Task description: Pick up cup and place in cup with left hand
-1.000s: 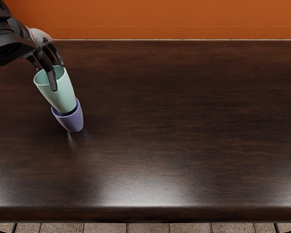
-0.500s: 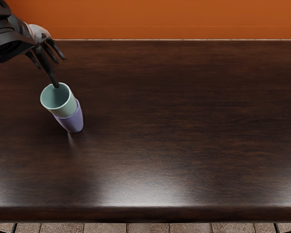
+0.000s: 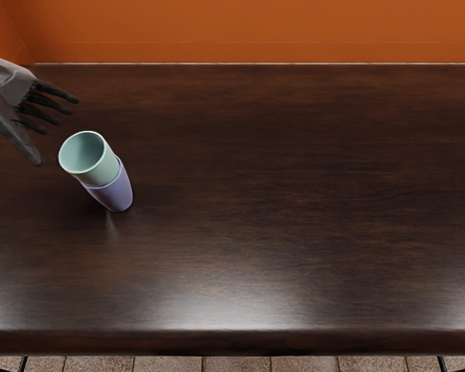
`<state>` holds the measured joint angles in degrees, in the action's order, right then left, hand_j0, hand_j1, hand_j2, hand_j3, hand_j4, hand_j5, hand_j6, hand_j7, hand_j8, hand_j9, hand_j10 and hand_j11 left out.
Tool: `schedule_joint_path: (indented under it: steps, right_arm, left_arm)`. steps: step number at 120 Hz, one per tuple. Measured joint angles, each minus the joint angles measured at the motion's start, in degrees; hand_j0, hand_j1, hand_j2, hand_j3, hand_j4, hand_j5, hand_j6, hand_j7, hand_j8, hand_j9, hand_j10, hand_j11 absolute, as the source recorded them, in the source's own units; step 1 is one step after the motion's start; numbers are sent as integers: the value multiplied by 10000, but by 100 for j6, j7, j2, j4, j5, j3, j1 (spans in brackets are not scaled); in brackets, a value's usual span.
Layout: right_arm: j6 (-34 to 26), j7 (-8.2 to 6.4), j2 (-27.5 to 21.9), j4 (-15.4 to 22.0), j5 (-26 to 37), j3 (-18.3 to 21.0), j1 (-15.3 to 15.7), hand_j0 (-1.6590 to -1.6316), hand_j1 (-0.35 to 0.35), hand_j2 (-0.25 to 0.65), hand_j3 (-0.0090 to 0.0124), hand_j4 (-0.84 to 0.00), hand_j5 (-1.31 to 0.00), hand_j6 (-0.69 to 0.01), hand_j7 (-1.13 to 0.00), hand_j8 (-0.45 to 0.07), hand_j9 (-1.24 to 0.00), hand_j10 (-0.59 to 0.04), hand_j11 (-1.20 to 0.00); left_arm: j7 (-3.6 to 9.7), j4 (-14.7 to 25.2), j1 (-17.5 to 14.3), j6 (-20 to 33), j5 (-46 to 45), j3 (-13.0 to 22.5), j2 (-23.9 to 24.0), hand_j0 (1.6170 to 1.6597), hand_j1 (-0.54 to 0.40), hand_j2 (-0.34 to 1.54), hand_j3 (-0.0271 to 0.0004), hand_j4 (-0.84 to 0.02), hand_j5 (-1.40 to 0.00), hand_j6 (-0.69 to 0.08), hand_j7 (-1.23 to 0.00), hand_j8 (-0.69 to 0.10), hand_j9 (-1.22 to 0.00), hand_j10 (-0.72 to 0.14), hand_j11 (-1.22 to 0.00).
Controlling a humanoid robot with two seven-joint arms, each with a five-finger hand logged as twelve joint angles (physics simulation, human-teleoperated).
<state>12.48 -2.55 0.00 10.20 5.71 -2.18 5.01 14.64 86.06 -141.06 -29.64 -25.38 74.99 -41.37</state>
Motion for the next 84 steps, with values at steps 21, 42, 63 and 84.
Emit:
schedule_joint_path:
  steps: [21, 42, 63, 84]
  right_arm:
    - [0, 0, 0, 0, 0, 0, 0, -16581, -3331, -28, 0, -132, -172, -132, -172, -132, -172, -132, -172]
    - [0, 0, 0, 0, 0, 0, 0, -16581, -3331, -28, 0, -132, -172, -132, -172, -132, -172, -133, -172]
    - [0, 0, 0, 0, 0, 0, 0, -16581, -3331, -28, 0, -132, -172, -132, -172, -132, -172, -133, -172]
    - [0, 0, 0, 0, 0, 1, 0, -16581, -3331, -28, 0, -132, -172, -132, -172, -132, -172, -133, -172]
  left_arm:
    - [3, -9, 52, -436, 342, -261, -64, 16579, 3201, 177, 0, -259, -350, -227, -345, -223, -344, -234, -346]
    - [1, -10, 52, -517, 405, -328, -47, 16580, 3310, 83, 0, -161, -211, -148, -209, -145, -208, -149, -209]
    - [2, -11, 52, -532, 417, -342, -47, 16580, 3355, 43, 0, -119, -152, -114, -151, -112, -151, -112, -151]
    - [2, -11, 52, -535, 419, -348, -47, 16581, 3375, 26, 0, -101, -127, -99, -126, -98, -126, -97, -126]
